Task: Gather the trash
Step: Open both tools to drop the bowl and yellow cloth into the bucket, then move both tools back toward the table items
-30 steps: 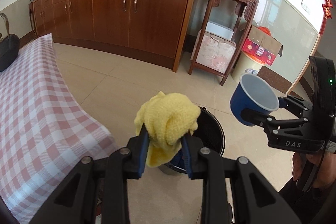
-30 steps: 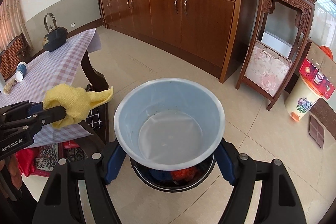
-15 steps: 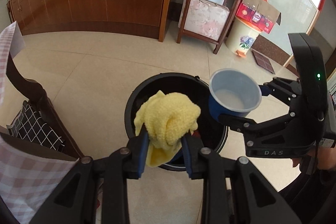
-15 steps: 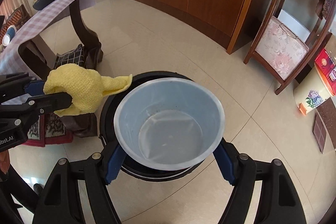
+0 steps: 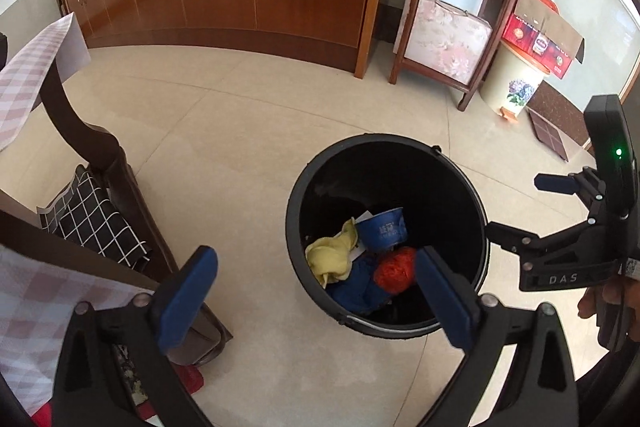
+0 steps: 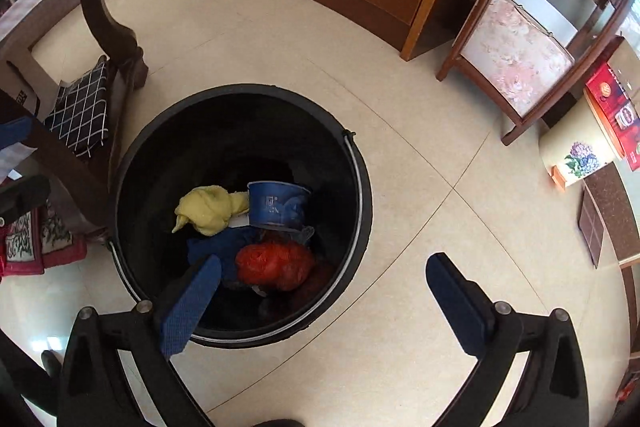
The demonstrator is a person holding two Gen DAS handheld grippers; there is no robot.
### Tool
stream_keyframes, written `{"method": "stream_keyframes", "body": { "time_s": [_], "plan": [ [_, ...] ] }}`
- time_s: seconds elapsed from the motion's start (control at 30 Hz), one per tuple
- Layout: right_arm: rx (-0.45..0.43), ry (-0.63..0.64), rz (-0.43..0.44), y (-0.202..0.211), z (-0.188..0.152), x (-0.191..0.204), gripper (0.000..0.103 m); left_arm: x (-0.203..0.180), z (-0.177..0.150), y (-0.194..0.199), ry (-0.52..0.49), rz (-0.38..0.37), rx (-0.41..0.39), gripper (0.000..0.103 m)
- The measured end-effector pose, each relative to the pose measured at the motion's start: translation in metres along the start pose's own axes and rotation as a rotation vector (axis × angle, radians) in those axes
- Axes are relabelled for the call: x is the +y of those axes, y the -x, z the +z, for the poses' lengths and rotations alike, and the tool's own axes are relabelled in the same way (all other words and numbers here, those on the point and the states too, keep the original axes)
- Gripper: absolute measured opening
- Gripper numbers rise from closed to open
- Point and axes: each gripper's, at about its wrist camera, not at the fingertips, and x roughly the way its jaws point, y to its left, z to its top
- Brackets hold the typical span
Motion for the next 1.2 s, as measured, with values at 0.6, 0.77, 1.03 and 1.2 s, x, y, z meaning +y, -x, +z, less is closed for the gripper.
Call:
{"method": "stream_keyframes", "body": {
  "time_s": [0.6,0.77,1.03,1.2],
  "plan": [
    [-0.173,-0.088,0.005,0.090,-0.018,0.037,0.103,0.015,-0.015,0.056,0.086,0.016,-0.075,0.100],
    [-0.227,-0.086,0.007,0.116,-0.019,0.051,0.103,0.023,-0.027,0.079,0.092,0.026,-0.116,0.100],
    [-0.283,-0.084,0.047,0.148,-0.022,0.080,0.103,0.049,-0.044,0.113,0.133,0.070,-0.167,0.100],
    [-0.306,-0.063,0.079,0.160,-0.019,0.105,0.103,0.065,-0.054,0.133,0.171,0.093,-0.191,0.100]
  ]
}}
